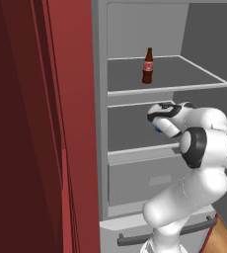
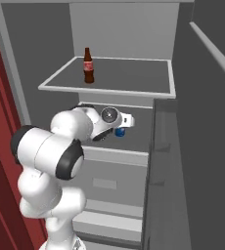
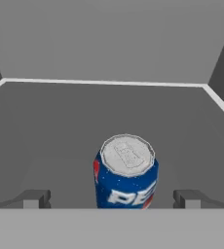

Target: Open the fridge, grab two sodas, and place both sodas inside the bowl with ice on the dining counter.

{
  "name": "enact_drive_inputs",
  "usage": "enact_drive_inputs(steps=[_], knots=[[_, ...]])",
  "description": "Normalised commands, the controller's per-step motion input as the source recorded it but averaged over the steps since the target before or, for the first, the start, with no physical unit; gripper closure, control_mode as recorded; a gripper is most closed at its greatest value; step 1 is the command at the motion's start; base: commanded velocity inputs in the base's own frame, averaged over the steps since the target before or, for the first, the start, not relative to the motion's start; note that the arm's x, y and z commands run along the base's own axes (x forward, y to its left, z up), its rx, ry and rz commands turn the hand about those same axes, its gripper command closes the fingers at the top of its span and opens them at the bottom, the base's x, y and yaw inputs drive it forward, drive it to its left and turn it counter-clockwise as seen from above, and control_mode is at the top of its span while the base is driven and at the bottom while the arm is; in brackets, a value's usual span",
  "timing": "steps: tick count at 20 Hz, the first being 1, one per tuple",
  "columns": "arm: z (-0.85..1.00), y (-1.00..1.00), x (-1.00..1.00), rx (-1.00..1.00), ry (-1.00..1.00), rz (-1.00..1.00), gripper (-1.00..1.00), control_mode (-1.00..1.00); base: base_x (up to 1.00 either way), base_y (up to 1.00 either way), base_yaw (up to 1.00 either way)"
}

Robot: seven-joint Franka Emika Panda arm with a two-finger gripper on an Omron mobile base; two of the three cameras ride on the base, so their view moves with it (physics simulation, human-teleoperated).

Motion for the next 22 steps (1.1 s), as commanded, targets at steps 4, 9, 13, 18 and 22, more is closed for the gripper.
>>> enact_drive_inputs(steps=[4,9,13,18,22], knots=[[-0.17,-0.12,0.18,0.00,0.00,0.00,-1.00,-1.00,0.00,0.00,0.00],[-0.11,-0.03,0.14,0.00,0.00,0.00,-1.00,-1.00,0.00,0.00,0.00],[-0.11,0.00,0.06,0.00,0.00,0.00,-1.00,-1.00,0.00,0.00,0.00],[-0.16,0.00,0.09,0.00,0.00,0.00,-1.00,-1.00,0.00,0.00,0.00],[-0.11,-0.01,0.12,0.00,0.00,0.00,-1.00,-1.00,0.00,0.00,0.00]])
